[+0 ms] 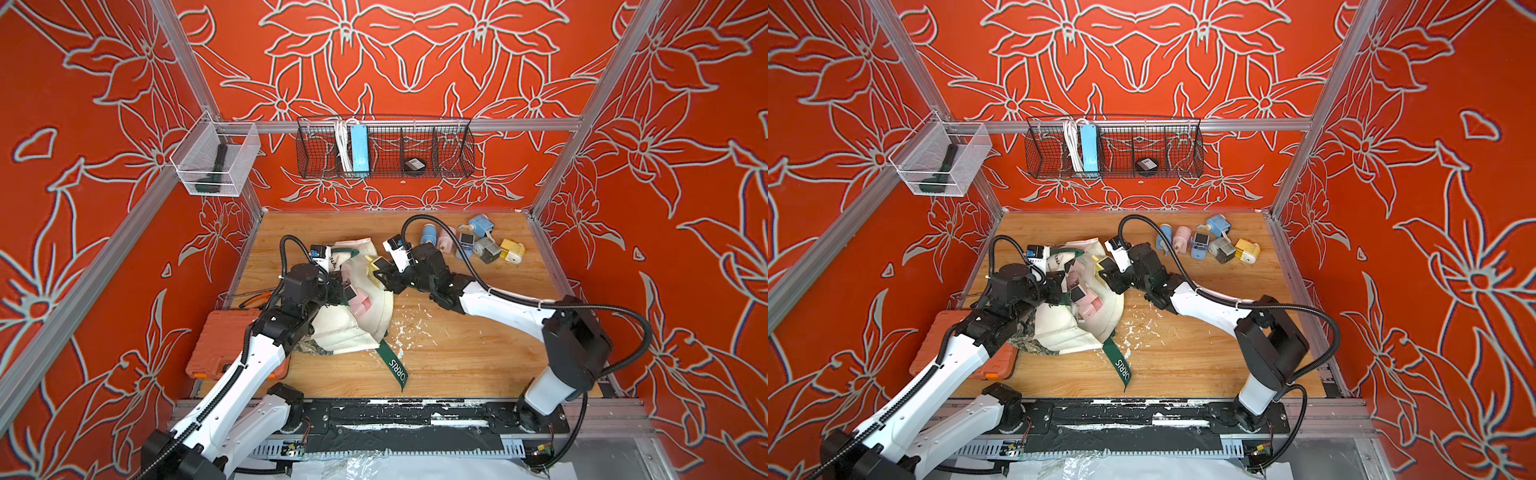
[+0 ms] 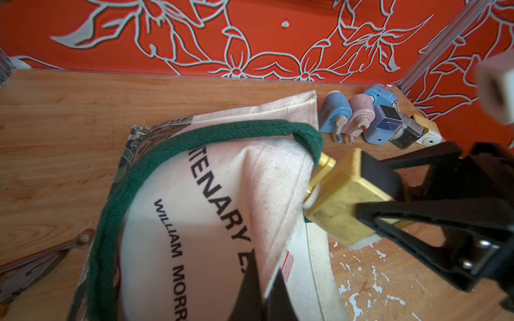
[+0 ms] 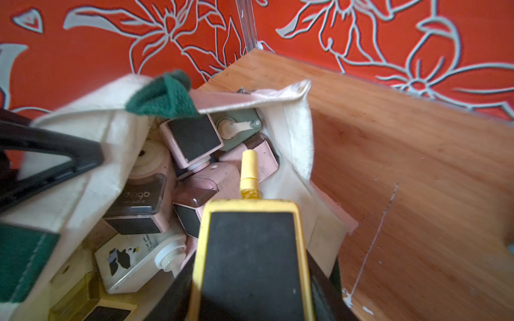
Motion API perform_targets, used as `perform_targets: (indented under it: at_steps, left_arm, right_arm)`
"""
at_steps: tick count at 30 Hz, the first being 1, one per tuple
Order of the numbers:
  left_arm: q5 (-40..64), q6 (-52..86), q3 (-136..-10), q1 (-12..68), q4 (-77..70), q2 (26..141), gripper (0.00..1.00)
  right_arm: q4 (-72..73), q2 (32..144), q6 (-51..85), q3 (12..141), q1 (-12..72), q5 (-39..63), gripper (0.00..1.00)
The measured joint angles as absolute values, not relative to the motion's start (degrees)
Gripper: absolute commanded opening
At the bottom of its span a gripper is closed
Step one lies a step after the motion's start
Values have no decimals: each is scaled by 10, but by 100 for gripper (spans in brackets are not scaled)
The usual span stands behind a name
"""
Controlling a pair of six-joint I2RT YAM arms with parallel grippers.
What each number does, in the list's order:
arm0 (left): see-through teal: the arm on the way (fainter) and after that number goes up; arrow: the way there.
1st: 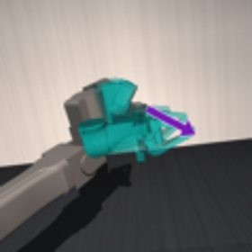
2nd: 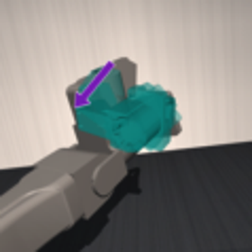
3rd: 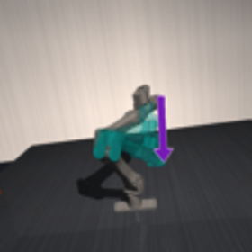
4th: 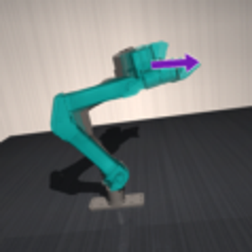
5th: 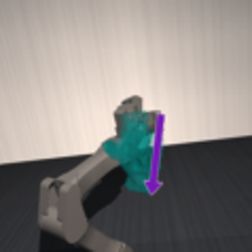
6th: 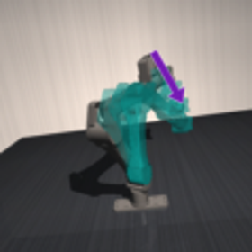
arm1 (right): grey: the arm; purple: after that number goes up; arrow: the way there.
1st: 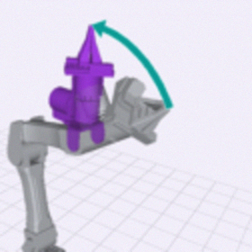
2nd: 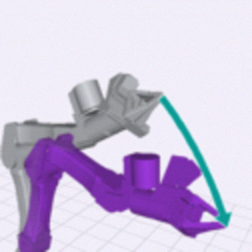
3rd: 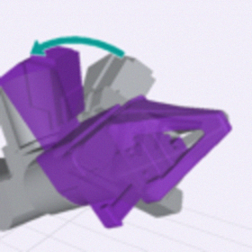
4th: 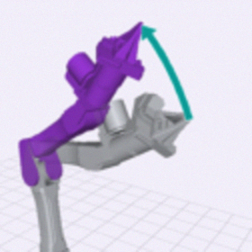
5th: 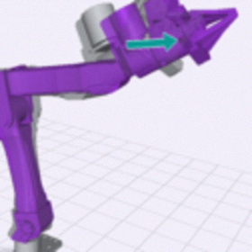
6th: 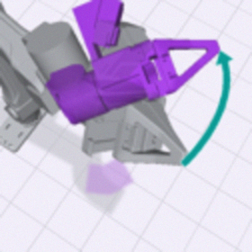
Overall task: Take out the pencil sharpeners from the tote bags
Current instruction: Pick up the pencil sharpener from the canvas bag, then place the pencil sharpener at the center of the board.
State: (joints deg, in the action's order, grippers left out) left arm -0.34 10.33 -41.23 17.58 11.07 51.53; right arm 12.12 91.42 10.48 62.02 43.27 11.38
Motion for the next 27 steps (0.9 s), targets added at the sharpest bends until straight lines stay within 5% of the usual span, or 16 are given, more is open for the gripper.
perform_targets:
  at_steps: [10, 27]
  left_arm:
    - [-3, 103, -412, 176, 111, 515, 0]
    - [-3, 104, -412, 176, 114, 511, 0]
  right_arm:
    - [103, 857, 153, 591, 311, 106, 30]
    - [97, 1124, 271, 696, 256, 181, 32]
